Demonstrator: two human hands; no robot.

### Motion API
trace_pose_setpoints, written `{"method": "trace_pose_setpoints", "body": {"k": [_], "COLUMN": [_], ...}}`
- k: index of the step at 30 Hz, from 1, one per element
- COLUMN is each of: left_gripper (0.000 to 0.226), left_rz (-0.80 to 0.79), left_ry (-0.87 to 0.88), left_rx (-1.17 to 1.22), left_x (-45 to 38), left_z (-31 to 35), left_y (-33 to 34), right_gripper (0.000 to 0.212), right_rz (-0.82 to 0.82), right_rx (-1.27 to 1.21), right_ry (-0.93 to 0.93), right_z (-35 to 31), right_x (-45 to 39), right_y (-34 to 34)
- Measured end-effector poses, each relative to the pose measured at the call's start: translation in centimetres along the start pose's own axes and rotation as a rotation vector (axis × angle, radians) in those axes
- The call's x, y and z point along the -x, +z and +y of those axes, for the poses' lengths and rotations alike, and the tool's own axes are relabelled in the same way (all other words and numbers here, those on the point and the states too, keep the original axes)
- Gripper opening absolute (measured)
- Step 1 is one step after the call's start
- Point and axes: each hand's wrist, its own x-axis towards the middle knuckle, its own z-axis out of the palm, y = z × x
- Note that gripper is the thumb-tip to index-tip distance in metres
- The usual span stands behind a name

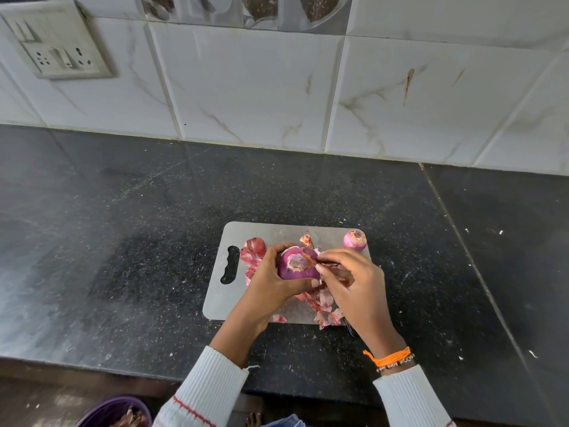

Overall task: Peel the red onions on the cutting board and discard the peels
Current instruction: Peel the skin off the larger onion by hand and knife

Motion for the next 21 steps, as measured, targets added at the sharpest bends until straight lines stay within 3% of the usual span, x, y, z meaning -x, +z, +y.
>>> {"method": "trace_pose_setpoints", "body": {"k": [10,15,21], "left_gripper": [0.071,0.072,0.071], "left_rz": [0.006,0.019,0.002], "left_ry": [0.058,0.12,0.111], "left_rx": [-0.15,-0.319,-0.338], "left_x": [-0.18,-0.23,-0.19], "left_z": [-0.82,-0.79,-0.97], "left_y": [-0.28,-0.39,-0.5], "right_gripper": [0.015,0.009,0.005], "right_rz": [-0.053,-0.066,-0.051], "right_rx": [0.09,0.104,0.096], "right_ry": [-0.139,-0.154,-0.143], "right_z": [0.3,0.56,0.63], "right_x": [0.26,0.39,0.43], "right_y": [-0.28,-0.27,-0.19]}}
